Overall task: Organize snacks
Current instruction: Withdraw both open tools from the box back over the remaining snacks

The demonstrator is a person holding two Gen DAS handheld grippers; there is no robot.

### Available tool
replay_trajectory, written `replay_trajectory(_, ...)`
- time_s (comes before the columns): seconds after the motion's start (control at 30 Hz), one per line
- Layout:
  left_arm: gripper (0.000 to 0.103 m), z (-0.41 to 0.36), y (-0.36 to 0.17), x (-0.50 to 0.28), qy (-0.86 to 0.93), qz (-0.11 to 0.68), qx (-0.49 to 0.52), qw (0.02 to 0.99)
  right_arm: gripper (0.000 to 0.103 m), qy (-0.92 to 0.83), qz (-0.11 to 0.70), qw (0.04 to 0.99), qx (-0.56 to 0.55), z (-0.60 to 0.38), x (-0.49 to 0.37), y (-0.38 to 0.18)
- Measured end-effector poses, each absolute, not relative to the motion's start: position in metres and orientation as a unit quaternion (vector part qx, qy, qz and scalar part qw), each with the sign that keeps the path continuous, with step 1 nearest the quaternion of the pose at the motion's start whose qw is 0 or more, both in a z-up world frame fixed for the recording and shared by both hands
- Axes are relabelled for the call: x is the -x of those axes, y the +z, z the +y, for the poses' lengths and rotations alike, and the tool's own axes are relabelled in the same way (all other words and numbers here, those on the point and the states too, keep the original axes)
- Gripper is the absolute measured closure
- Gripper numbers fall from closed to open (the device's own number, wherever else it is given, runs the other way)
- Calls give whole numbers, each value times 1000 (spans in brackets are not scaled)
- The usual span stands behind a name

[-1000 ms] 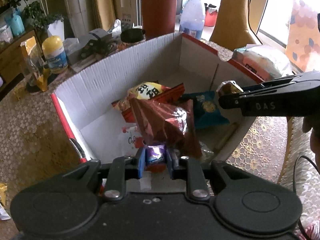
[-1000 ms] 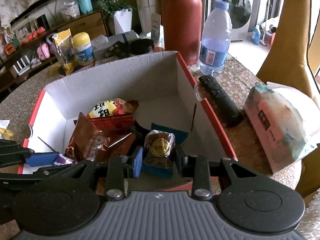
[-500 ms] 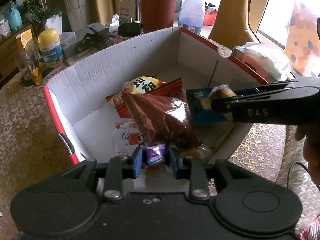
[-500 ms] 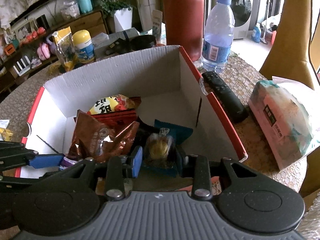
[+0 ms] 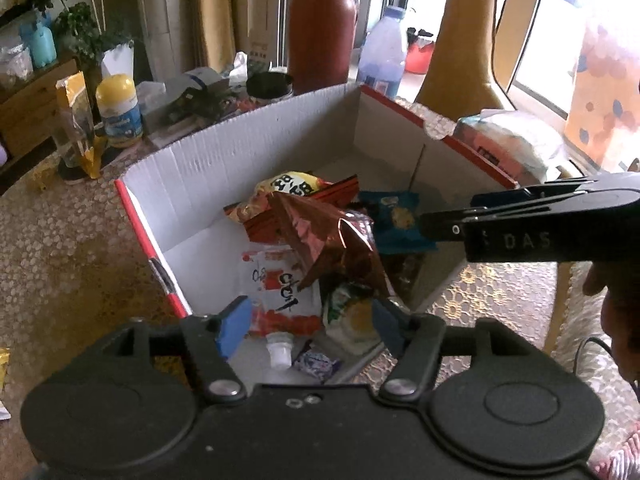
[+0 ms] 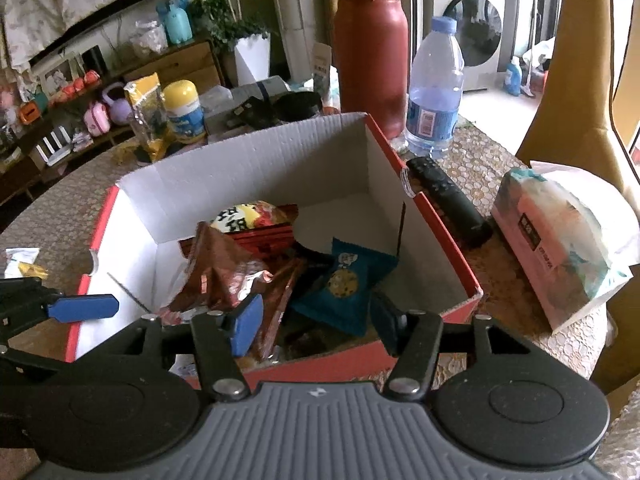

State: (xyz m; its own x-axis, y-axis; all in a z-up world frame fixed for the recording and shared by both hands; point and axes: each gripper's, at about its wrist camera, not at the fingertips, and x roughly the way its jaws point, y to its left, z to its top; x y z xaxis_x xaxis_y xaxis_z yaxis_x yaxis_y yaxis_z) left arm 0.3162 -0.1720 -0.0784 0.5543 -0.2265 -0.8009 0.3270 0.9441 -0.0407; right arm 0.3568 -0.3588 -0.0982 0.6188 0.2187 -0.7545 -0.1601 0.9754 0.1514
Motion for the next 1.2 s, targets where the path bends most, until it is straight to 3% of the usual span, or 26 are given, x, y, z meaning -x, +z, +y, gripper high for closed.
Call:
replay_trajectory(0.67,16,-122,-14,-237,-149,369,-47,916,28,134,365,920,-42,-336,-274,-34)
replay_trajectory(0.77,11,-109,-7,-223,-144,355,-45,923,22,147,355,922,-42,-326,-261,-26)
replay_trajectory(1.07,1,-59,7,-188,-118,329,-25,937,20,184,349,917,-51,-283,-230,-18)
replay_trajectory(1.2,0,-33,11,-174,-97,317,-16,943,12,212,339,915,-48,-257,-217,-17)
